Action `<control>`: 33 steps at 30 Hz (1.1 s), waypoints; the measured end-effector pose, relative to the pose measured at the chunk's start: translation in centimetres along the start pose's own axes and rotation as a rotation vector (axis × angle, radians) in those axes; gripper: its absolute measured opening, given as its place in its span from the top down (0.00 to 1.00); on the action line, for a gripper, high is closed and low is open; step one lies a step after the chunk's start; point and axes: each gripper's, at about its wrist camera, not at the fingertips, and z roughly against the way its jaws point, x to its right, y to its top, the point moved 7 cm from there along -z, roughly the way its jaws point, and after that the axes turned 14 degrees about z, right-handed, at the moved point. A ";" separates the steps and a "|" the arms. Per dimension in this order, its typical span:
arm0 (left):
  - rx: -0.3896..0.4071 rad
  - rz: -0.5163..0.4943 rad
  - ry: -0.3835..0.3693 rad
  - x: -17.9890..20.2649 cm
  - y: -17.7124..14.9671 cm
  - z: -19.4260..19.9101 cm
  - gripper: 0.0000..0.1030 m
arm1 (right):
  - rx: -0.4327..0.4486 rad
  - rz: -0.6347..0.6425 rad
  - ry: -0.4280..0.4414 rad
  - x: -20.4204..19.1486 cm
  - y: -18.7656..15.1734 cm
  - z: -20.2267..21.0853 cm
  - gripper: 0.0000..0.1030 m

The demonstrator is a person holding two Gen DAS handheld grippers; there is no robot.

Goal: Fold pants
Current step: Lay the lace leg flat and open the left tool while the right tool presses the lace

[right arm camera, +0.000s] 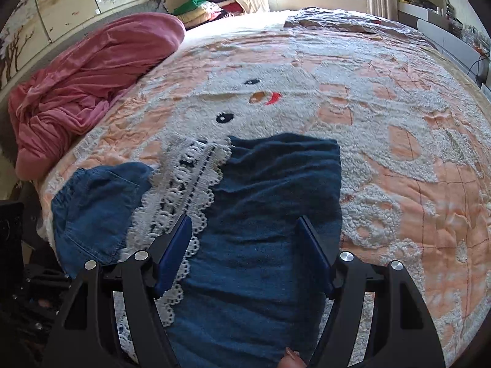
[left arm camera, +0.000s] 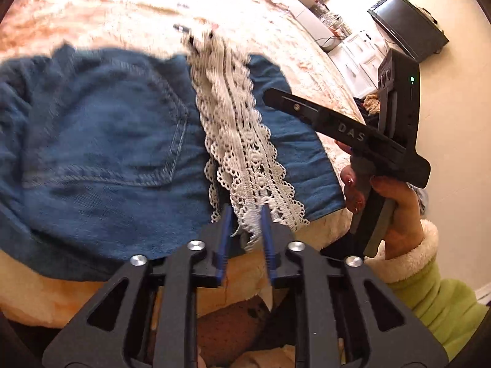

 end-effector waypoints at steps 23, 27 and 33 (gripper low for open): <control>0.081 -0.319 0.204 3.1 -1.3 -4.7 0.52 | -0.157 0.143 0.137 -3.1 4.7 -5.2 0.73; 0.083 -0.299 0.185 2.9 -0.9 -4.7 0.52 | -0.207 0.118 0.110 -2.5 4.4 -7.4 0.74; 0.086 -0.263 0.154 1.9 0.1 -4.6 0.52 | -0.224 0.136 0.076 -2.3 4.7 -8.8 0.74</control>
